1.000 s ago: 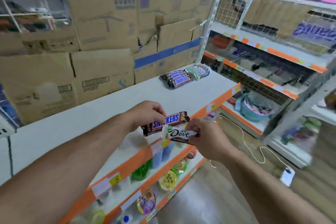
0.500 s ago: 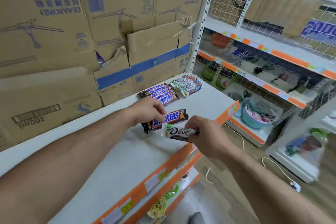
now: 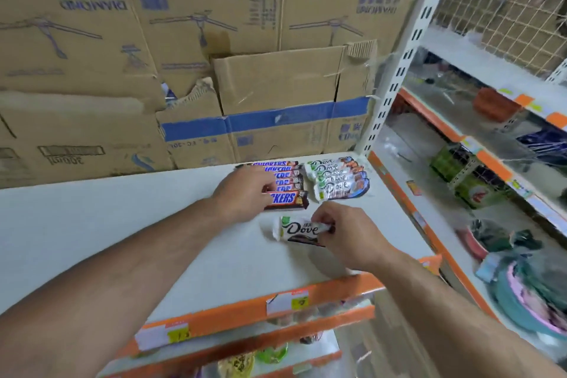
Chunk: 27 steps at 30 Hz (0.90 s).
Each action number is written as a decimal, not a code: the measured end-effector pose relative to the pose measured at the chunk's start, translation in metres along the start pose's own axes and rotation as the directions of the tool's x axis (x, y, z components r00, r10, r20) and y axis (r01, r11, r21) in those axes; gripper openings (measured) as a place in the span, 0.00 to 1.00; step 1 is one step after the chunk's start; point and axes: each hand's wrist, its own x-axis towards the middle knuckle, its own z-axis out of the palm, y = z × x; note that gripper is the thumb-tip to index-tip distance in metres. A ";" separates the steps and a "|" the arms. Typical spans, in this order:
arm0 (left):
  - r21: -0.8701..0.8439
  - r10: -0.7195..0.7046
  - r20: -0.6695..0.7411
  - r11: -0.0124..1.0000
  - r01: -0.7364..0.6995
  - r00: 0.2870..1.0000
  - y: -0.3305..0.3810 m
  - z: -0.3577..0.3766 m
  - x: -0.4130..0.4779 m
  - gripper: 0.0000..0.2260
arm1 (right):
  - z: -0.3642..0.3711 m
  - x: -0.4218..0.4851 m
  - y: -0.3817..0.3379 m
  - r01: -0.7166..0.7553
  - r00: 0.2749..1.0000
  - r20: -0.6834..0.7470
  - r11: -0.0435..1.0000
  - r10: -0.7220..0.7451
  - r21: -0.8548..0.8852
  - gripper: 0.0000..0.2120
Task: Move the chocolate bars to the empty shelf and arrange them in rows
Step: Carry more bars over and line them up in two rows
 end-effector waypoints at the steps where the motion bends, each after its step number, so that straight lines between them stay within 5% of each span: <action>1: 0.031 0.009 -0.039 0.999 -0.008 0.999 0.001 0.004 -0.004 0.10 | -0.001 0.003 0.004 0.029 0.999 0.028 1.000 -0.029 0.003 0.13; 4: 0.093 0.027 -0.097 0.995 -0.018 0.995 0.003 0.013 -0.018 0.16 | -0.006 0.010 0.013 0.110 0.990 0.093 0.994 -0.111 0.008 0.13; 18: 0.153 -0.025 -0.195 0.987 0.056 0.980 0.012 0.031 -0.021 0.14 | -0.013 0.022 0.045 0.159 0.979 0.124 0.986 -0.163 0.045 0.12; 24: 0.130 0.185 -0.200 0.978 -0.161 0.962 0.036 0.056 -0.053 0.12 | -0.026 0.031 0.068 0.109 0.992 0.066 0.994 -0.108 -0.012 0.13; 27: 0.018 0.174 -0.203 0.985 -0.174 0.964 0.037 0.063 -0.060 0.13 | -0.035 0.041 0.083 0.089 0.996 0.011 0.992 -0.089 -0.087 0.12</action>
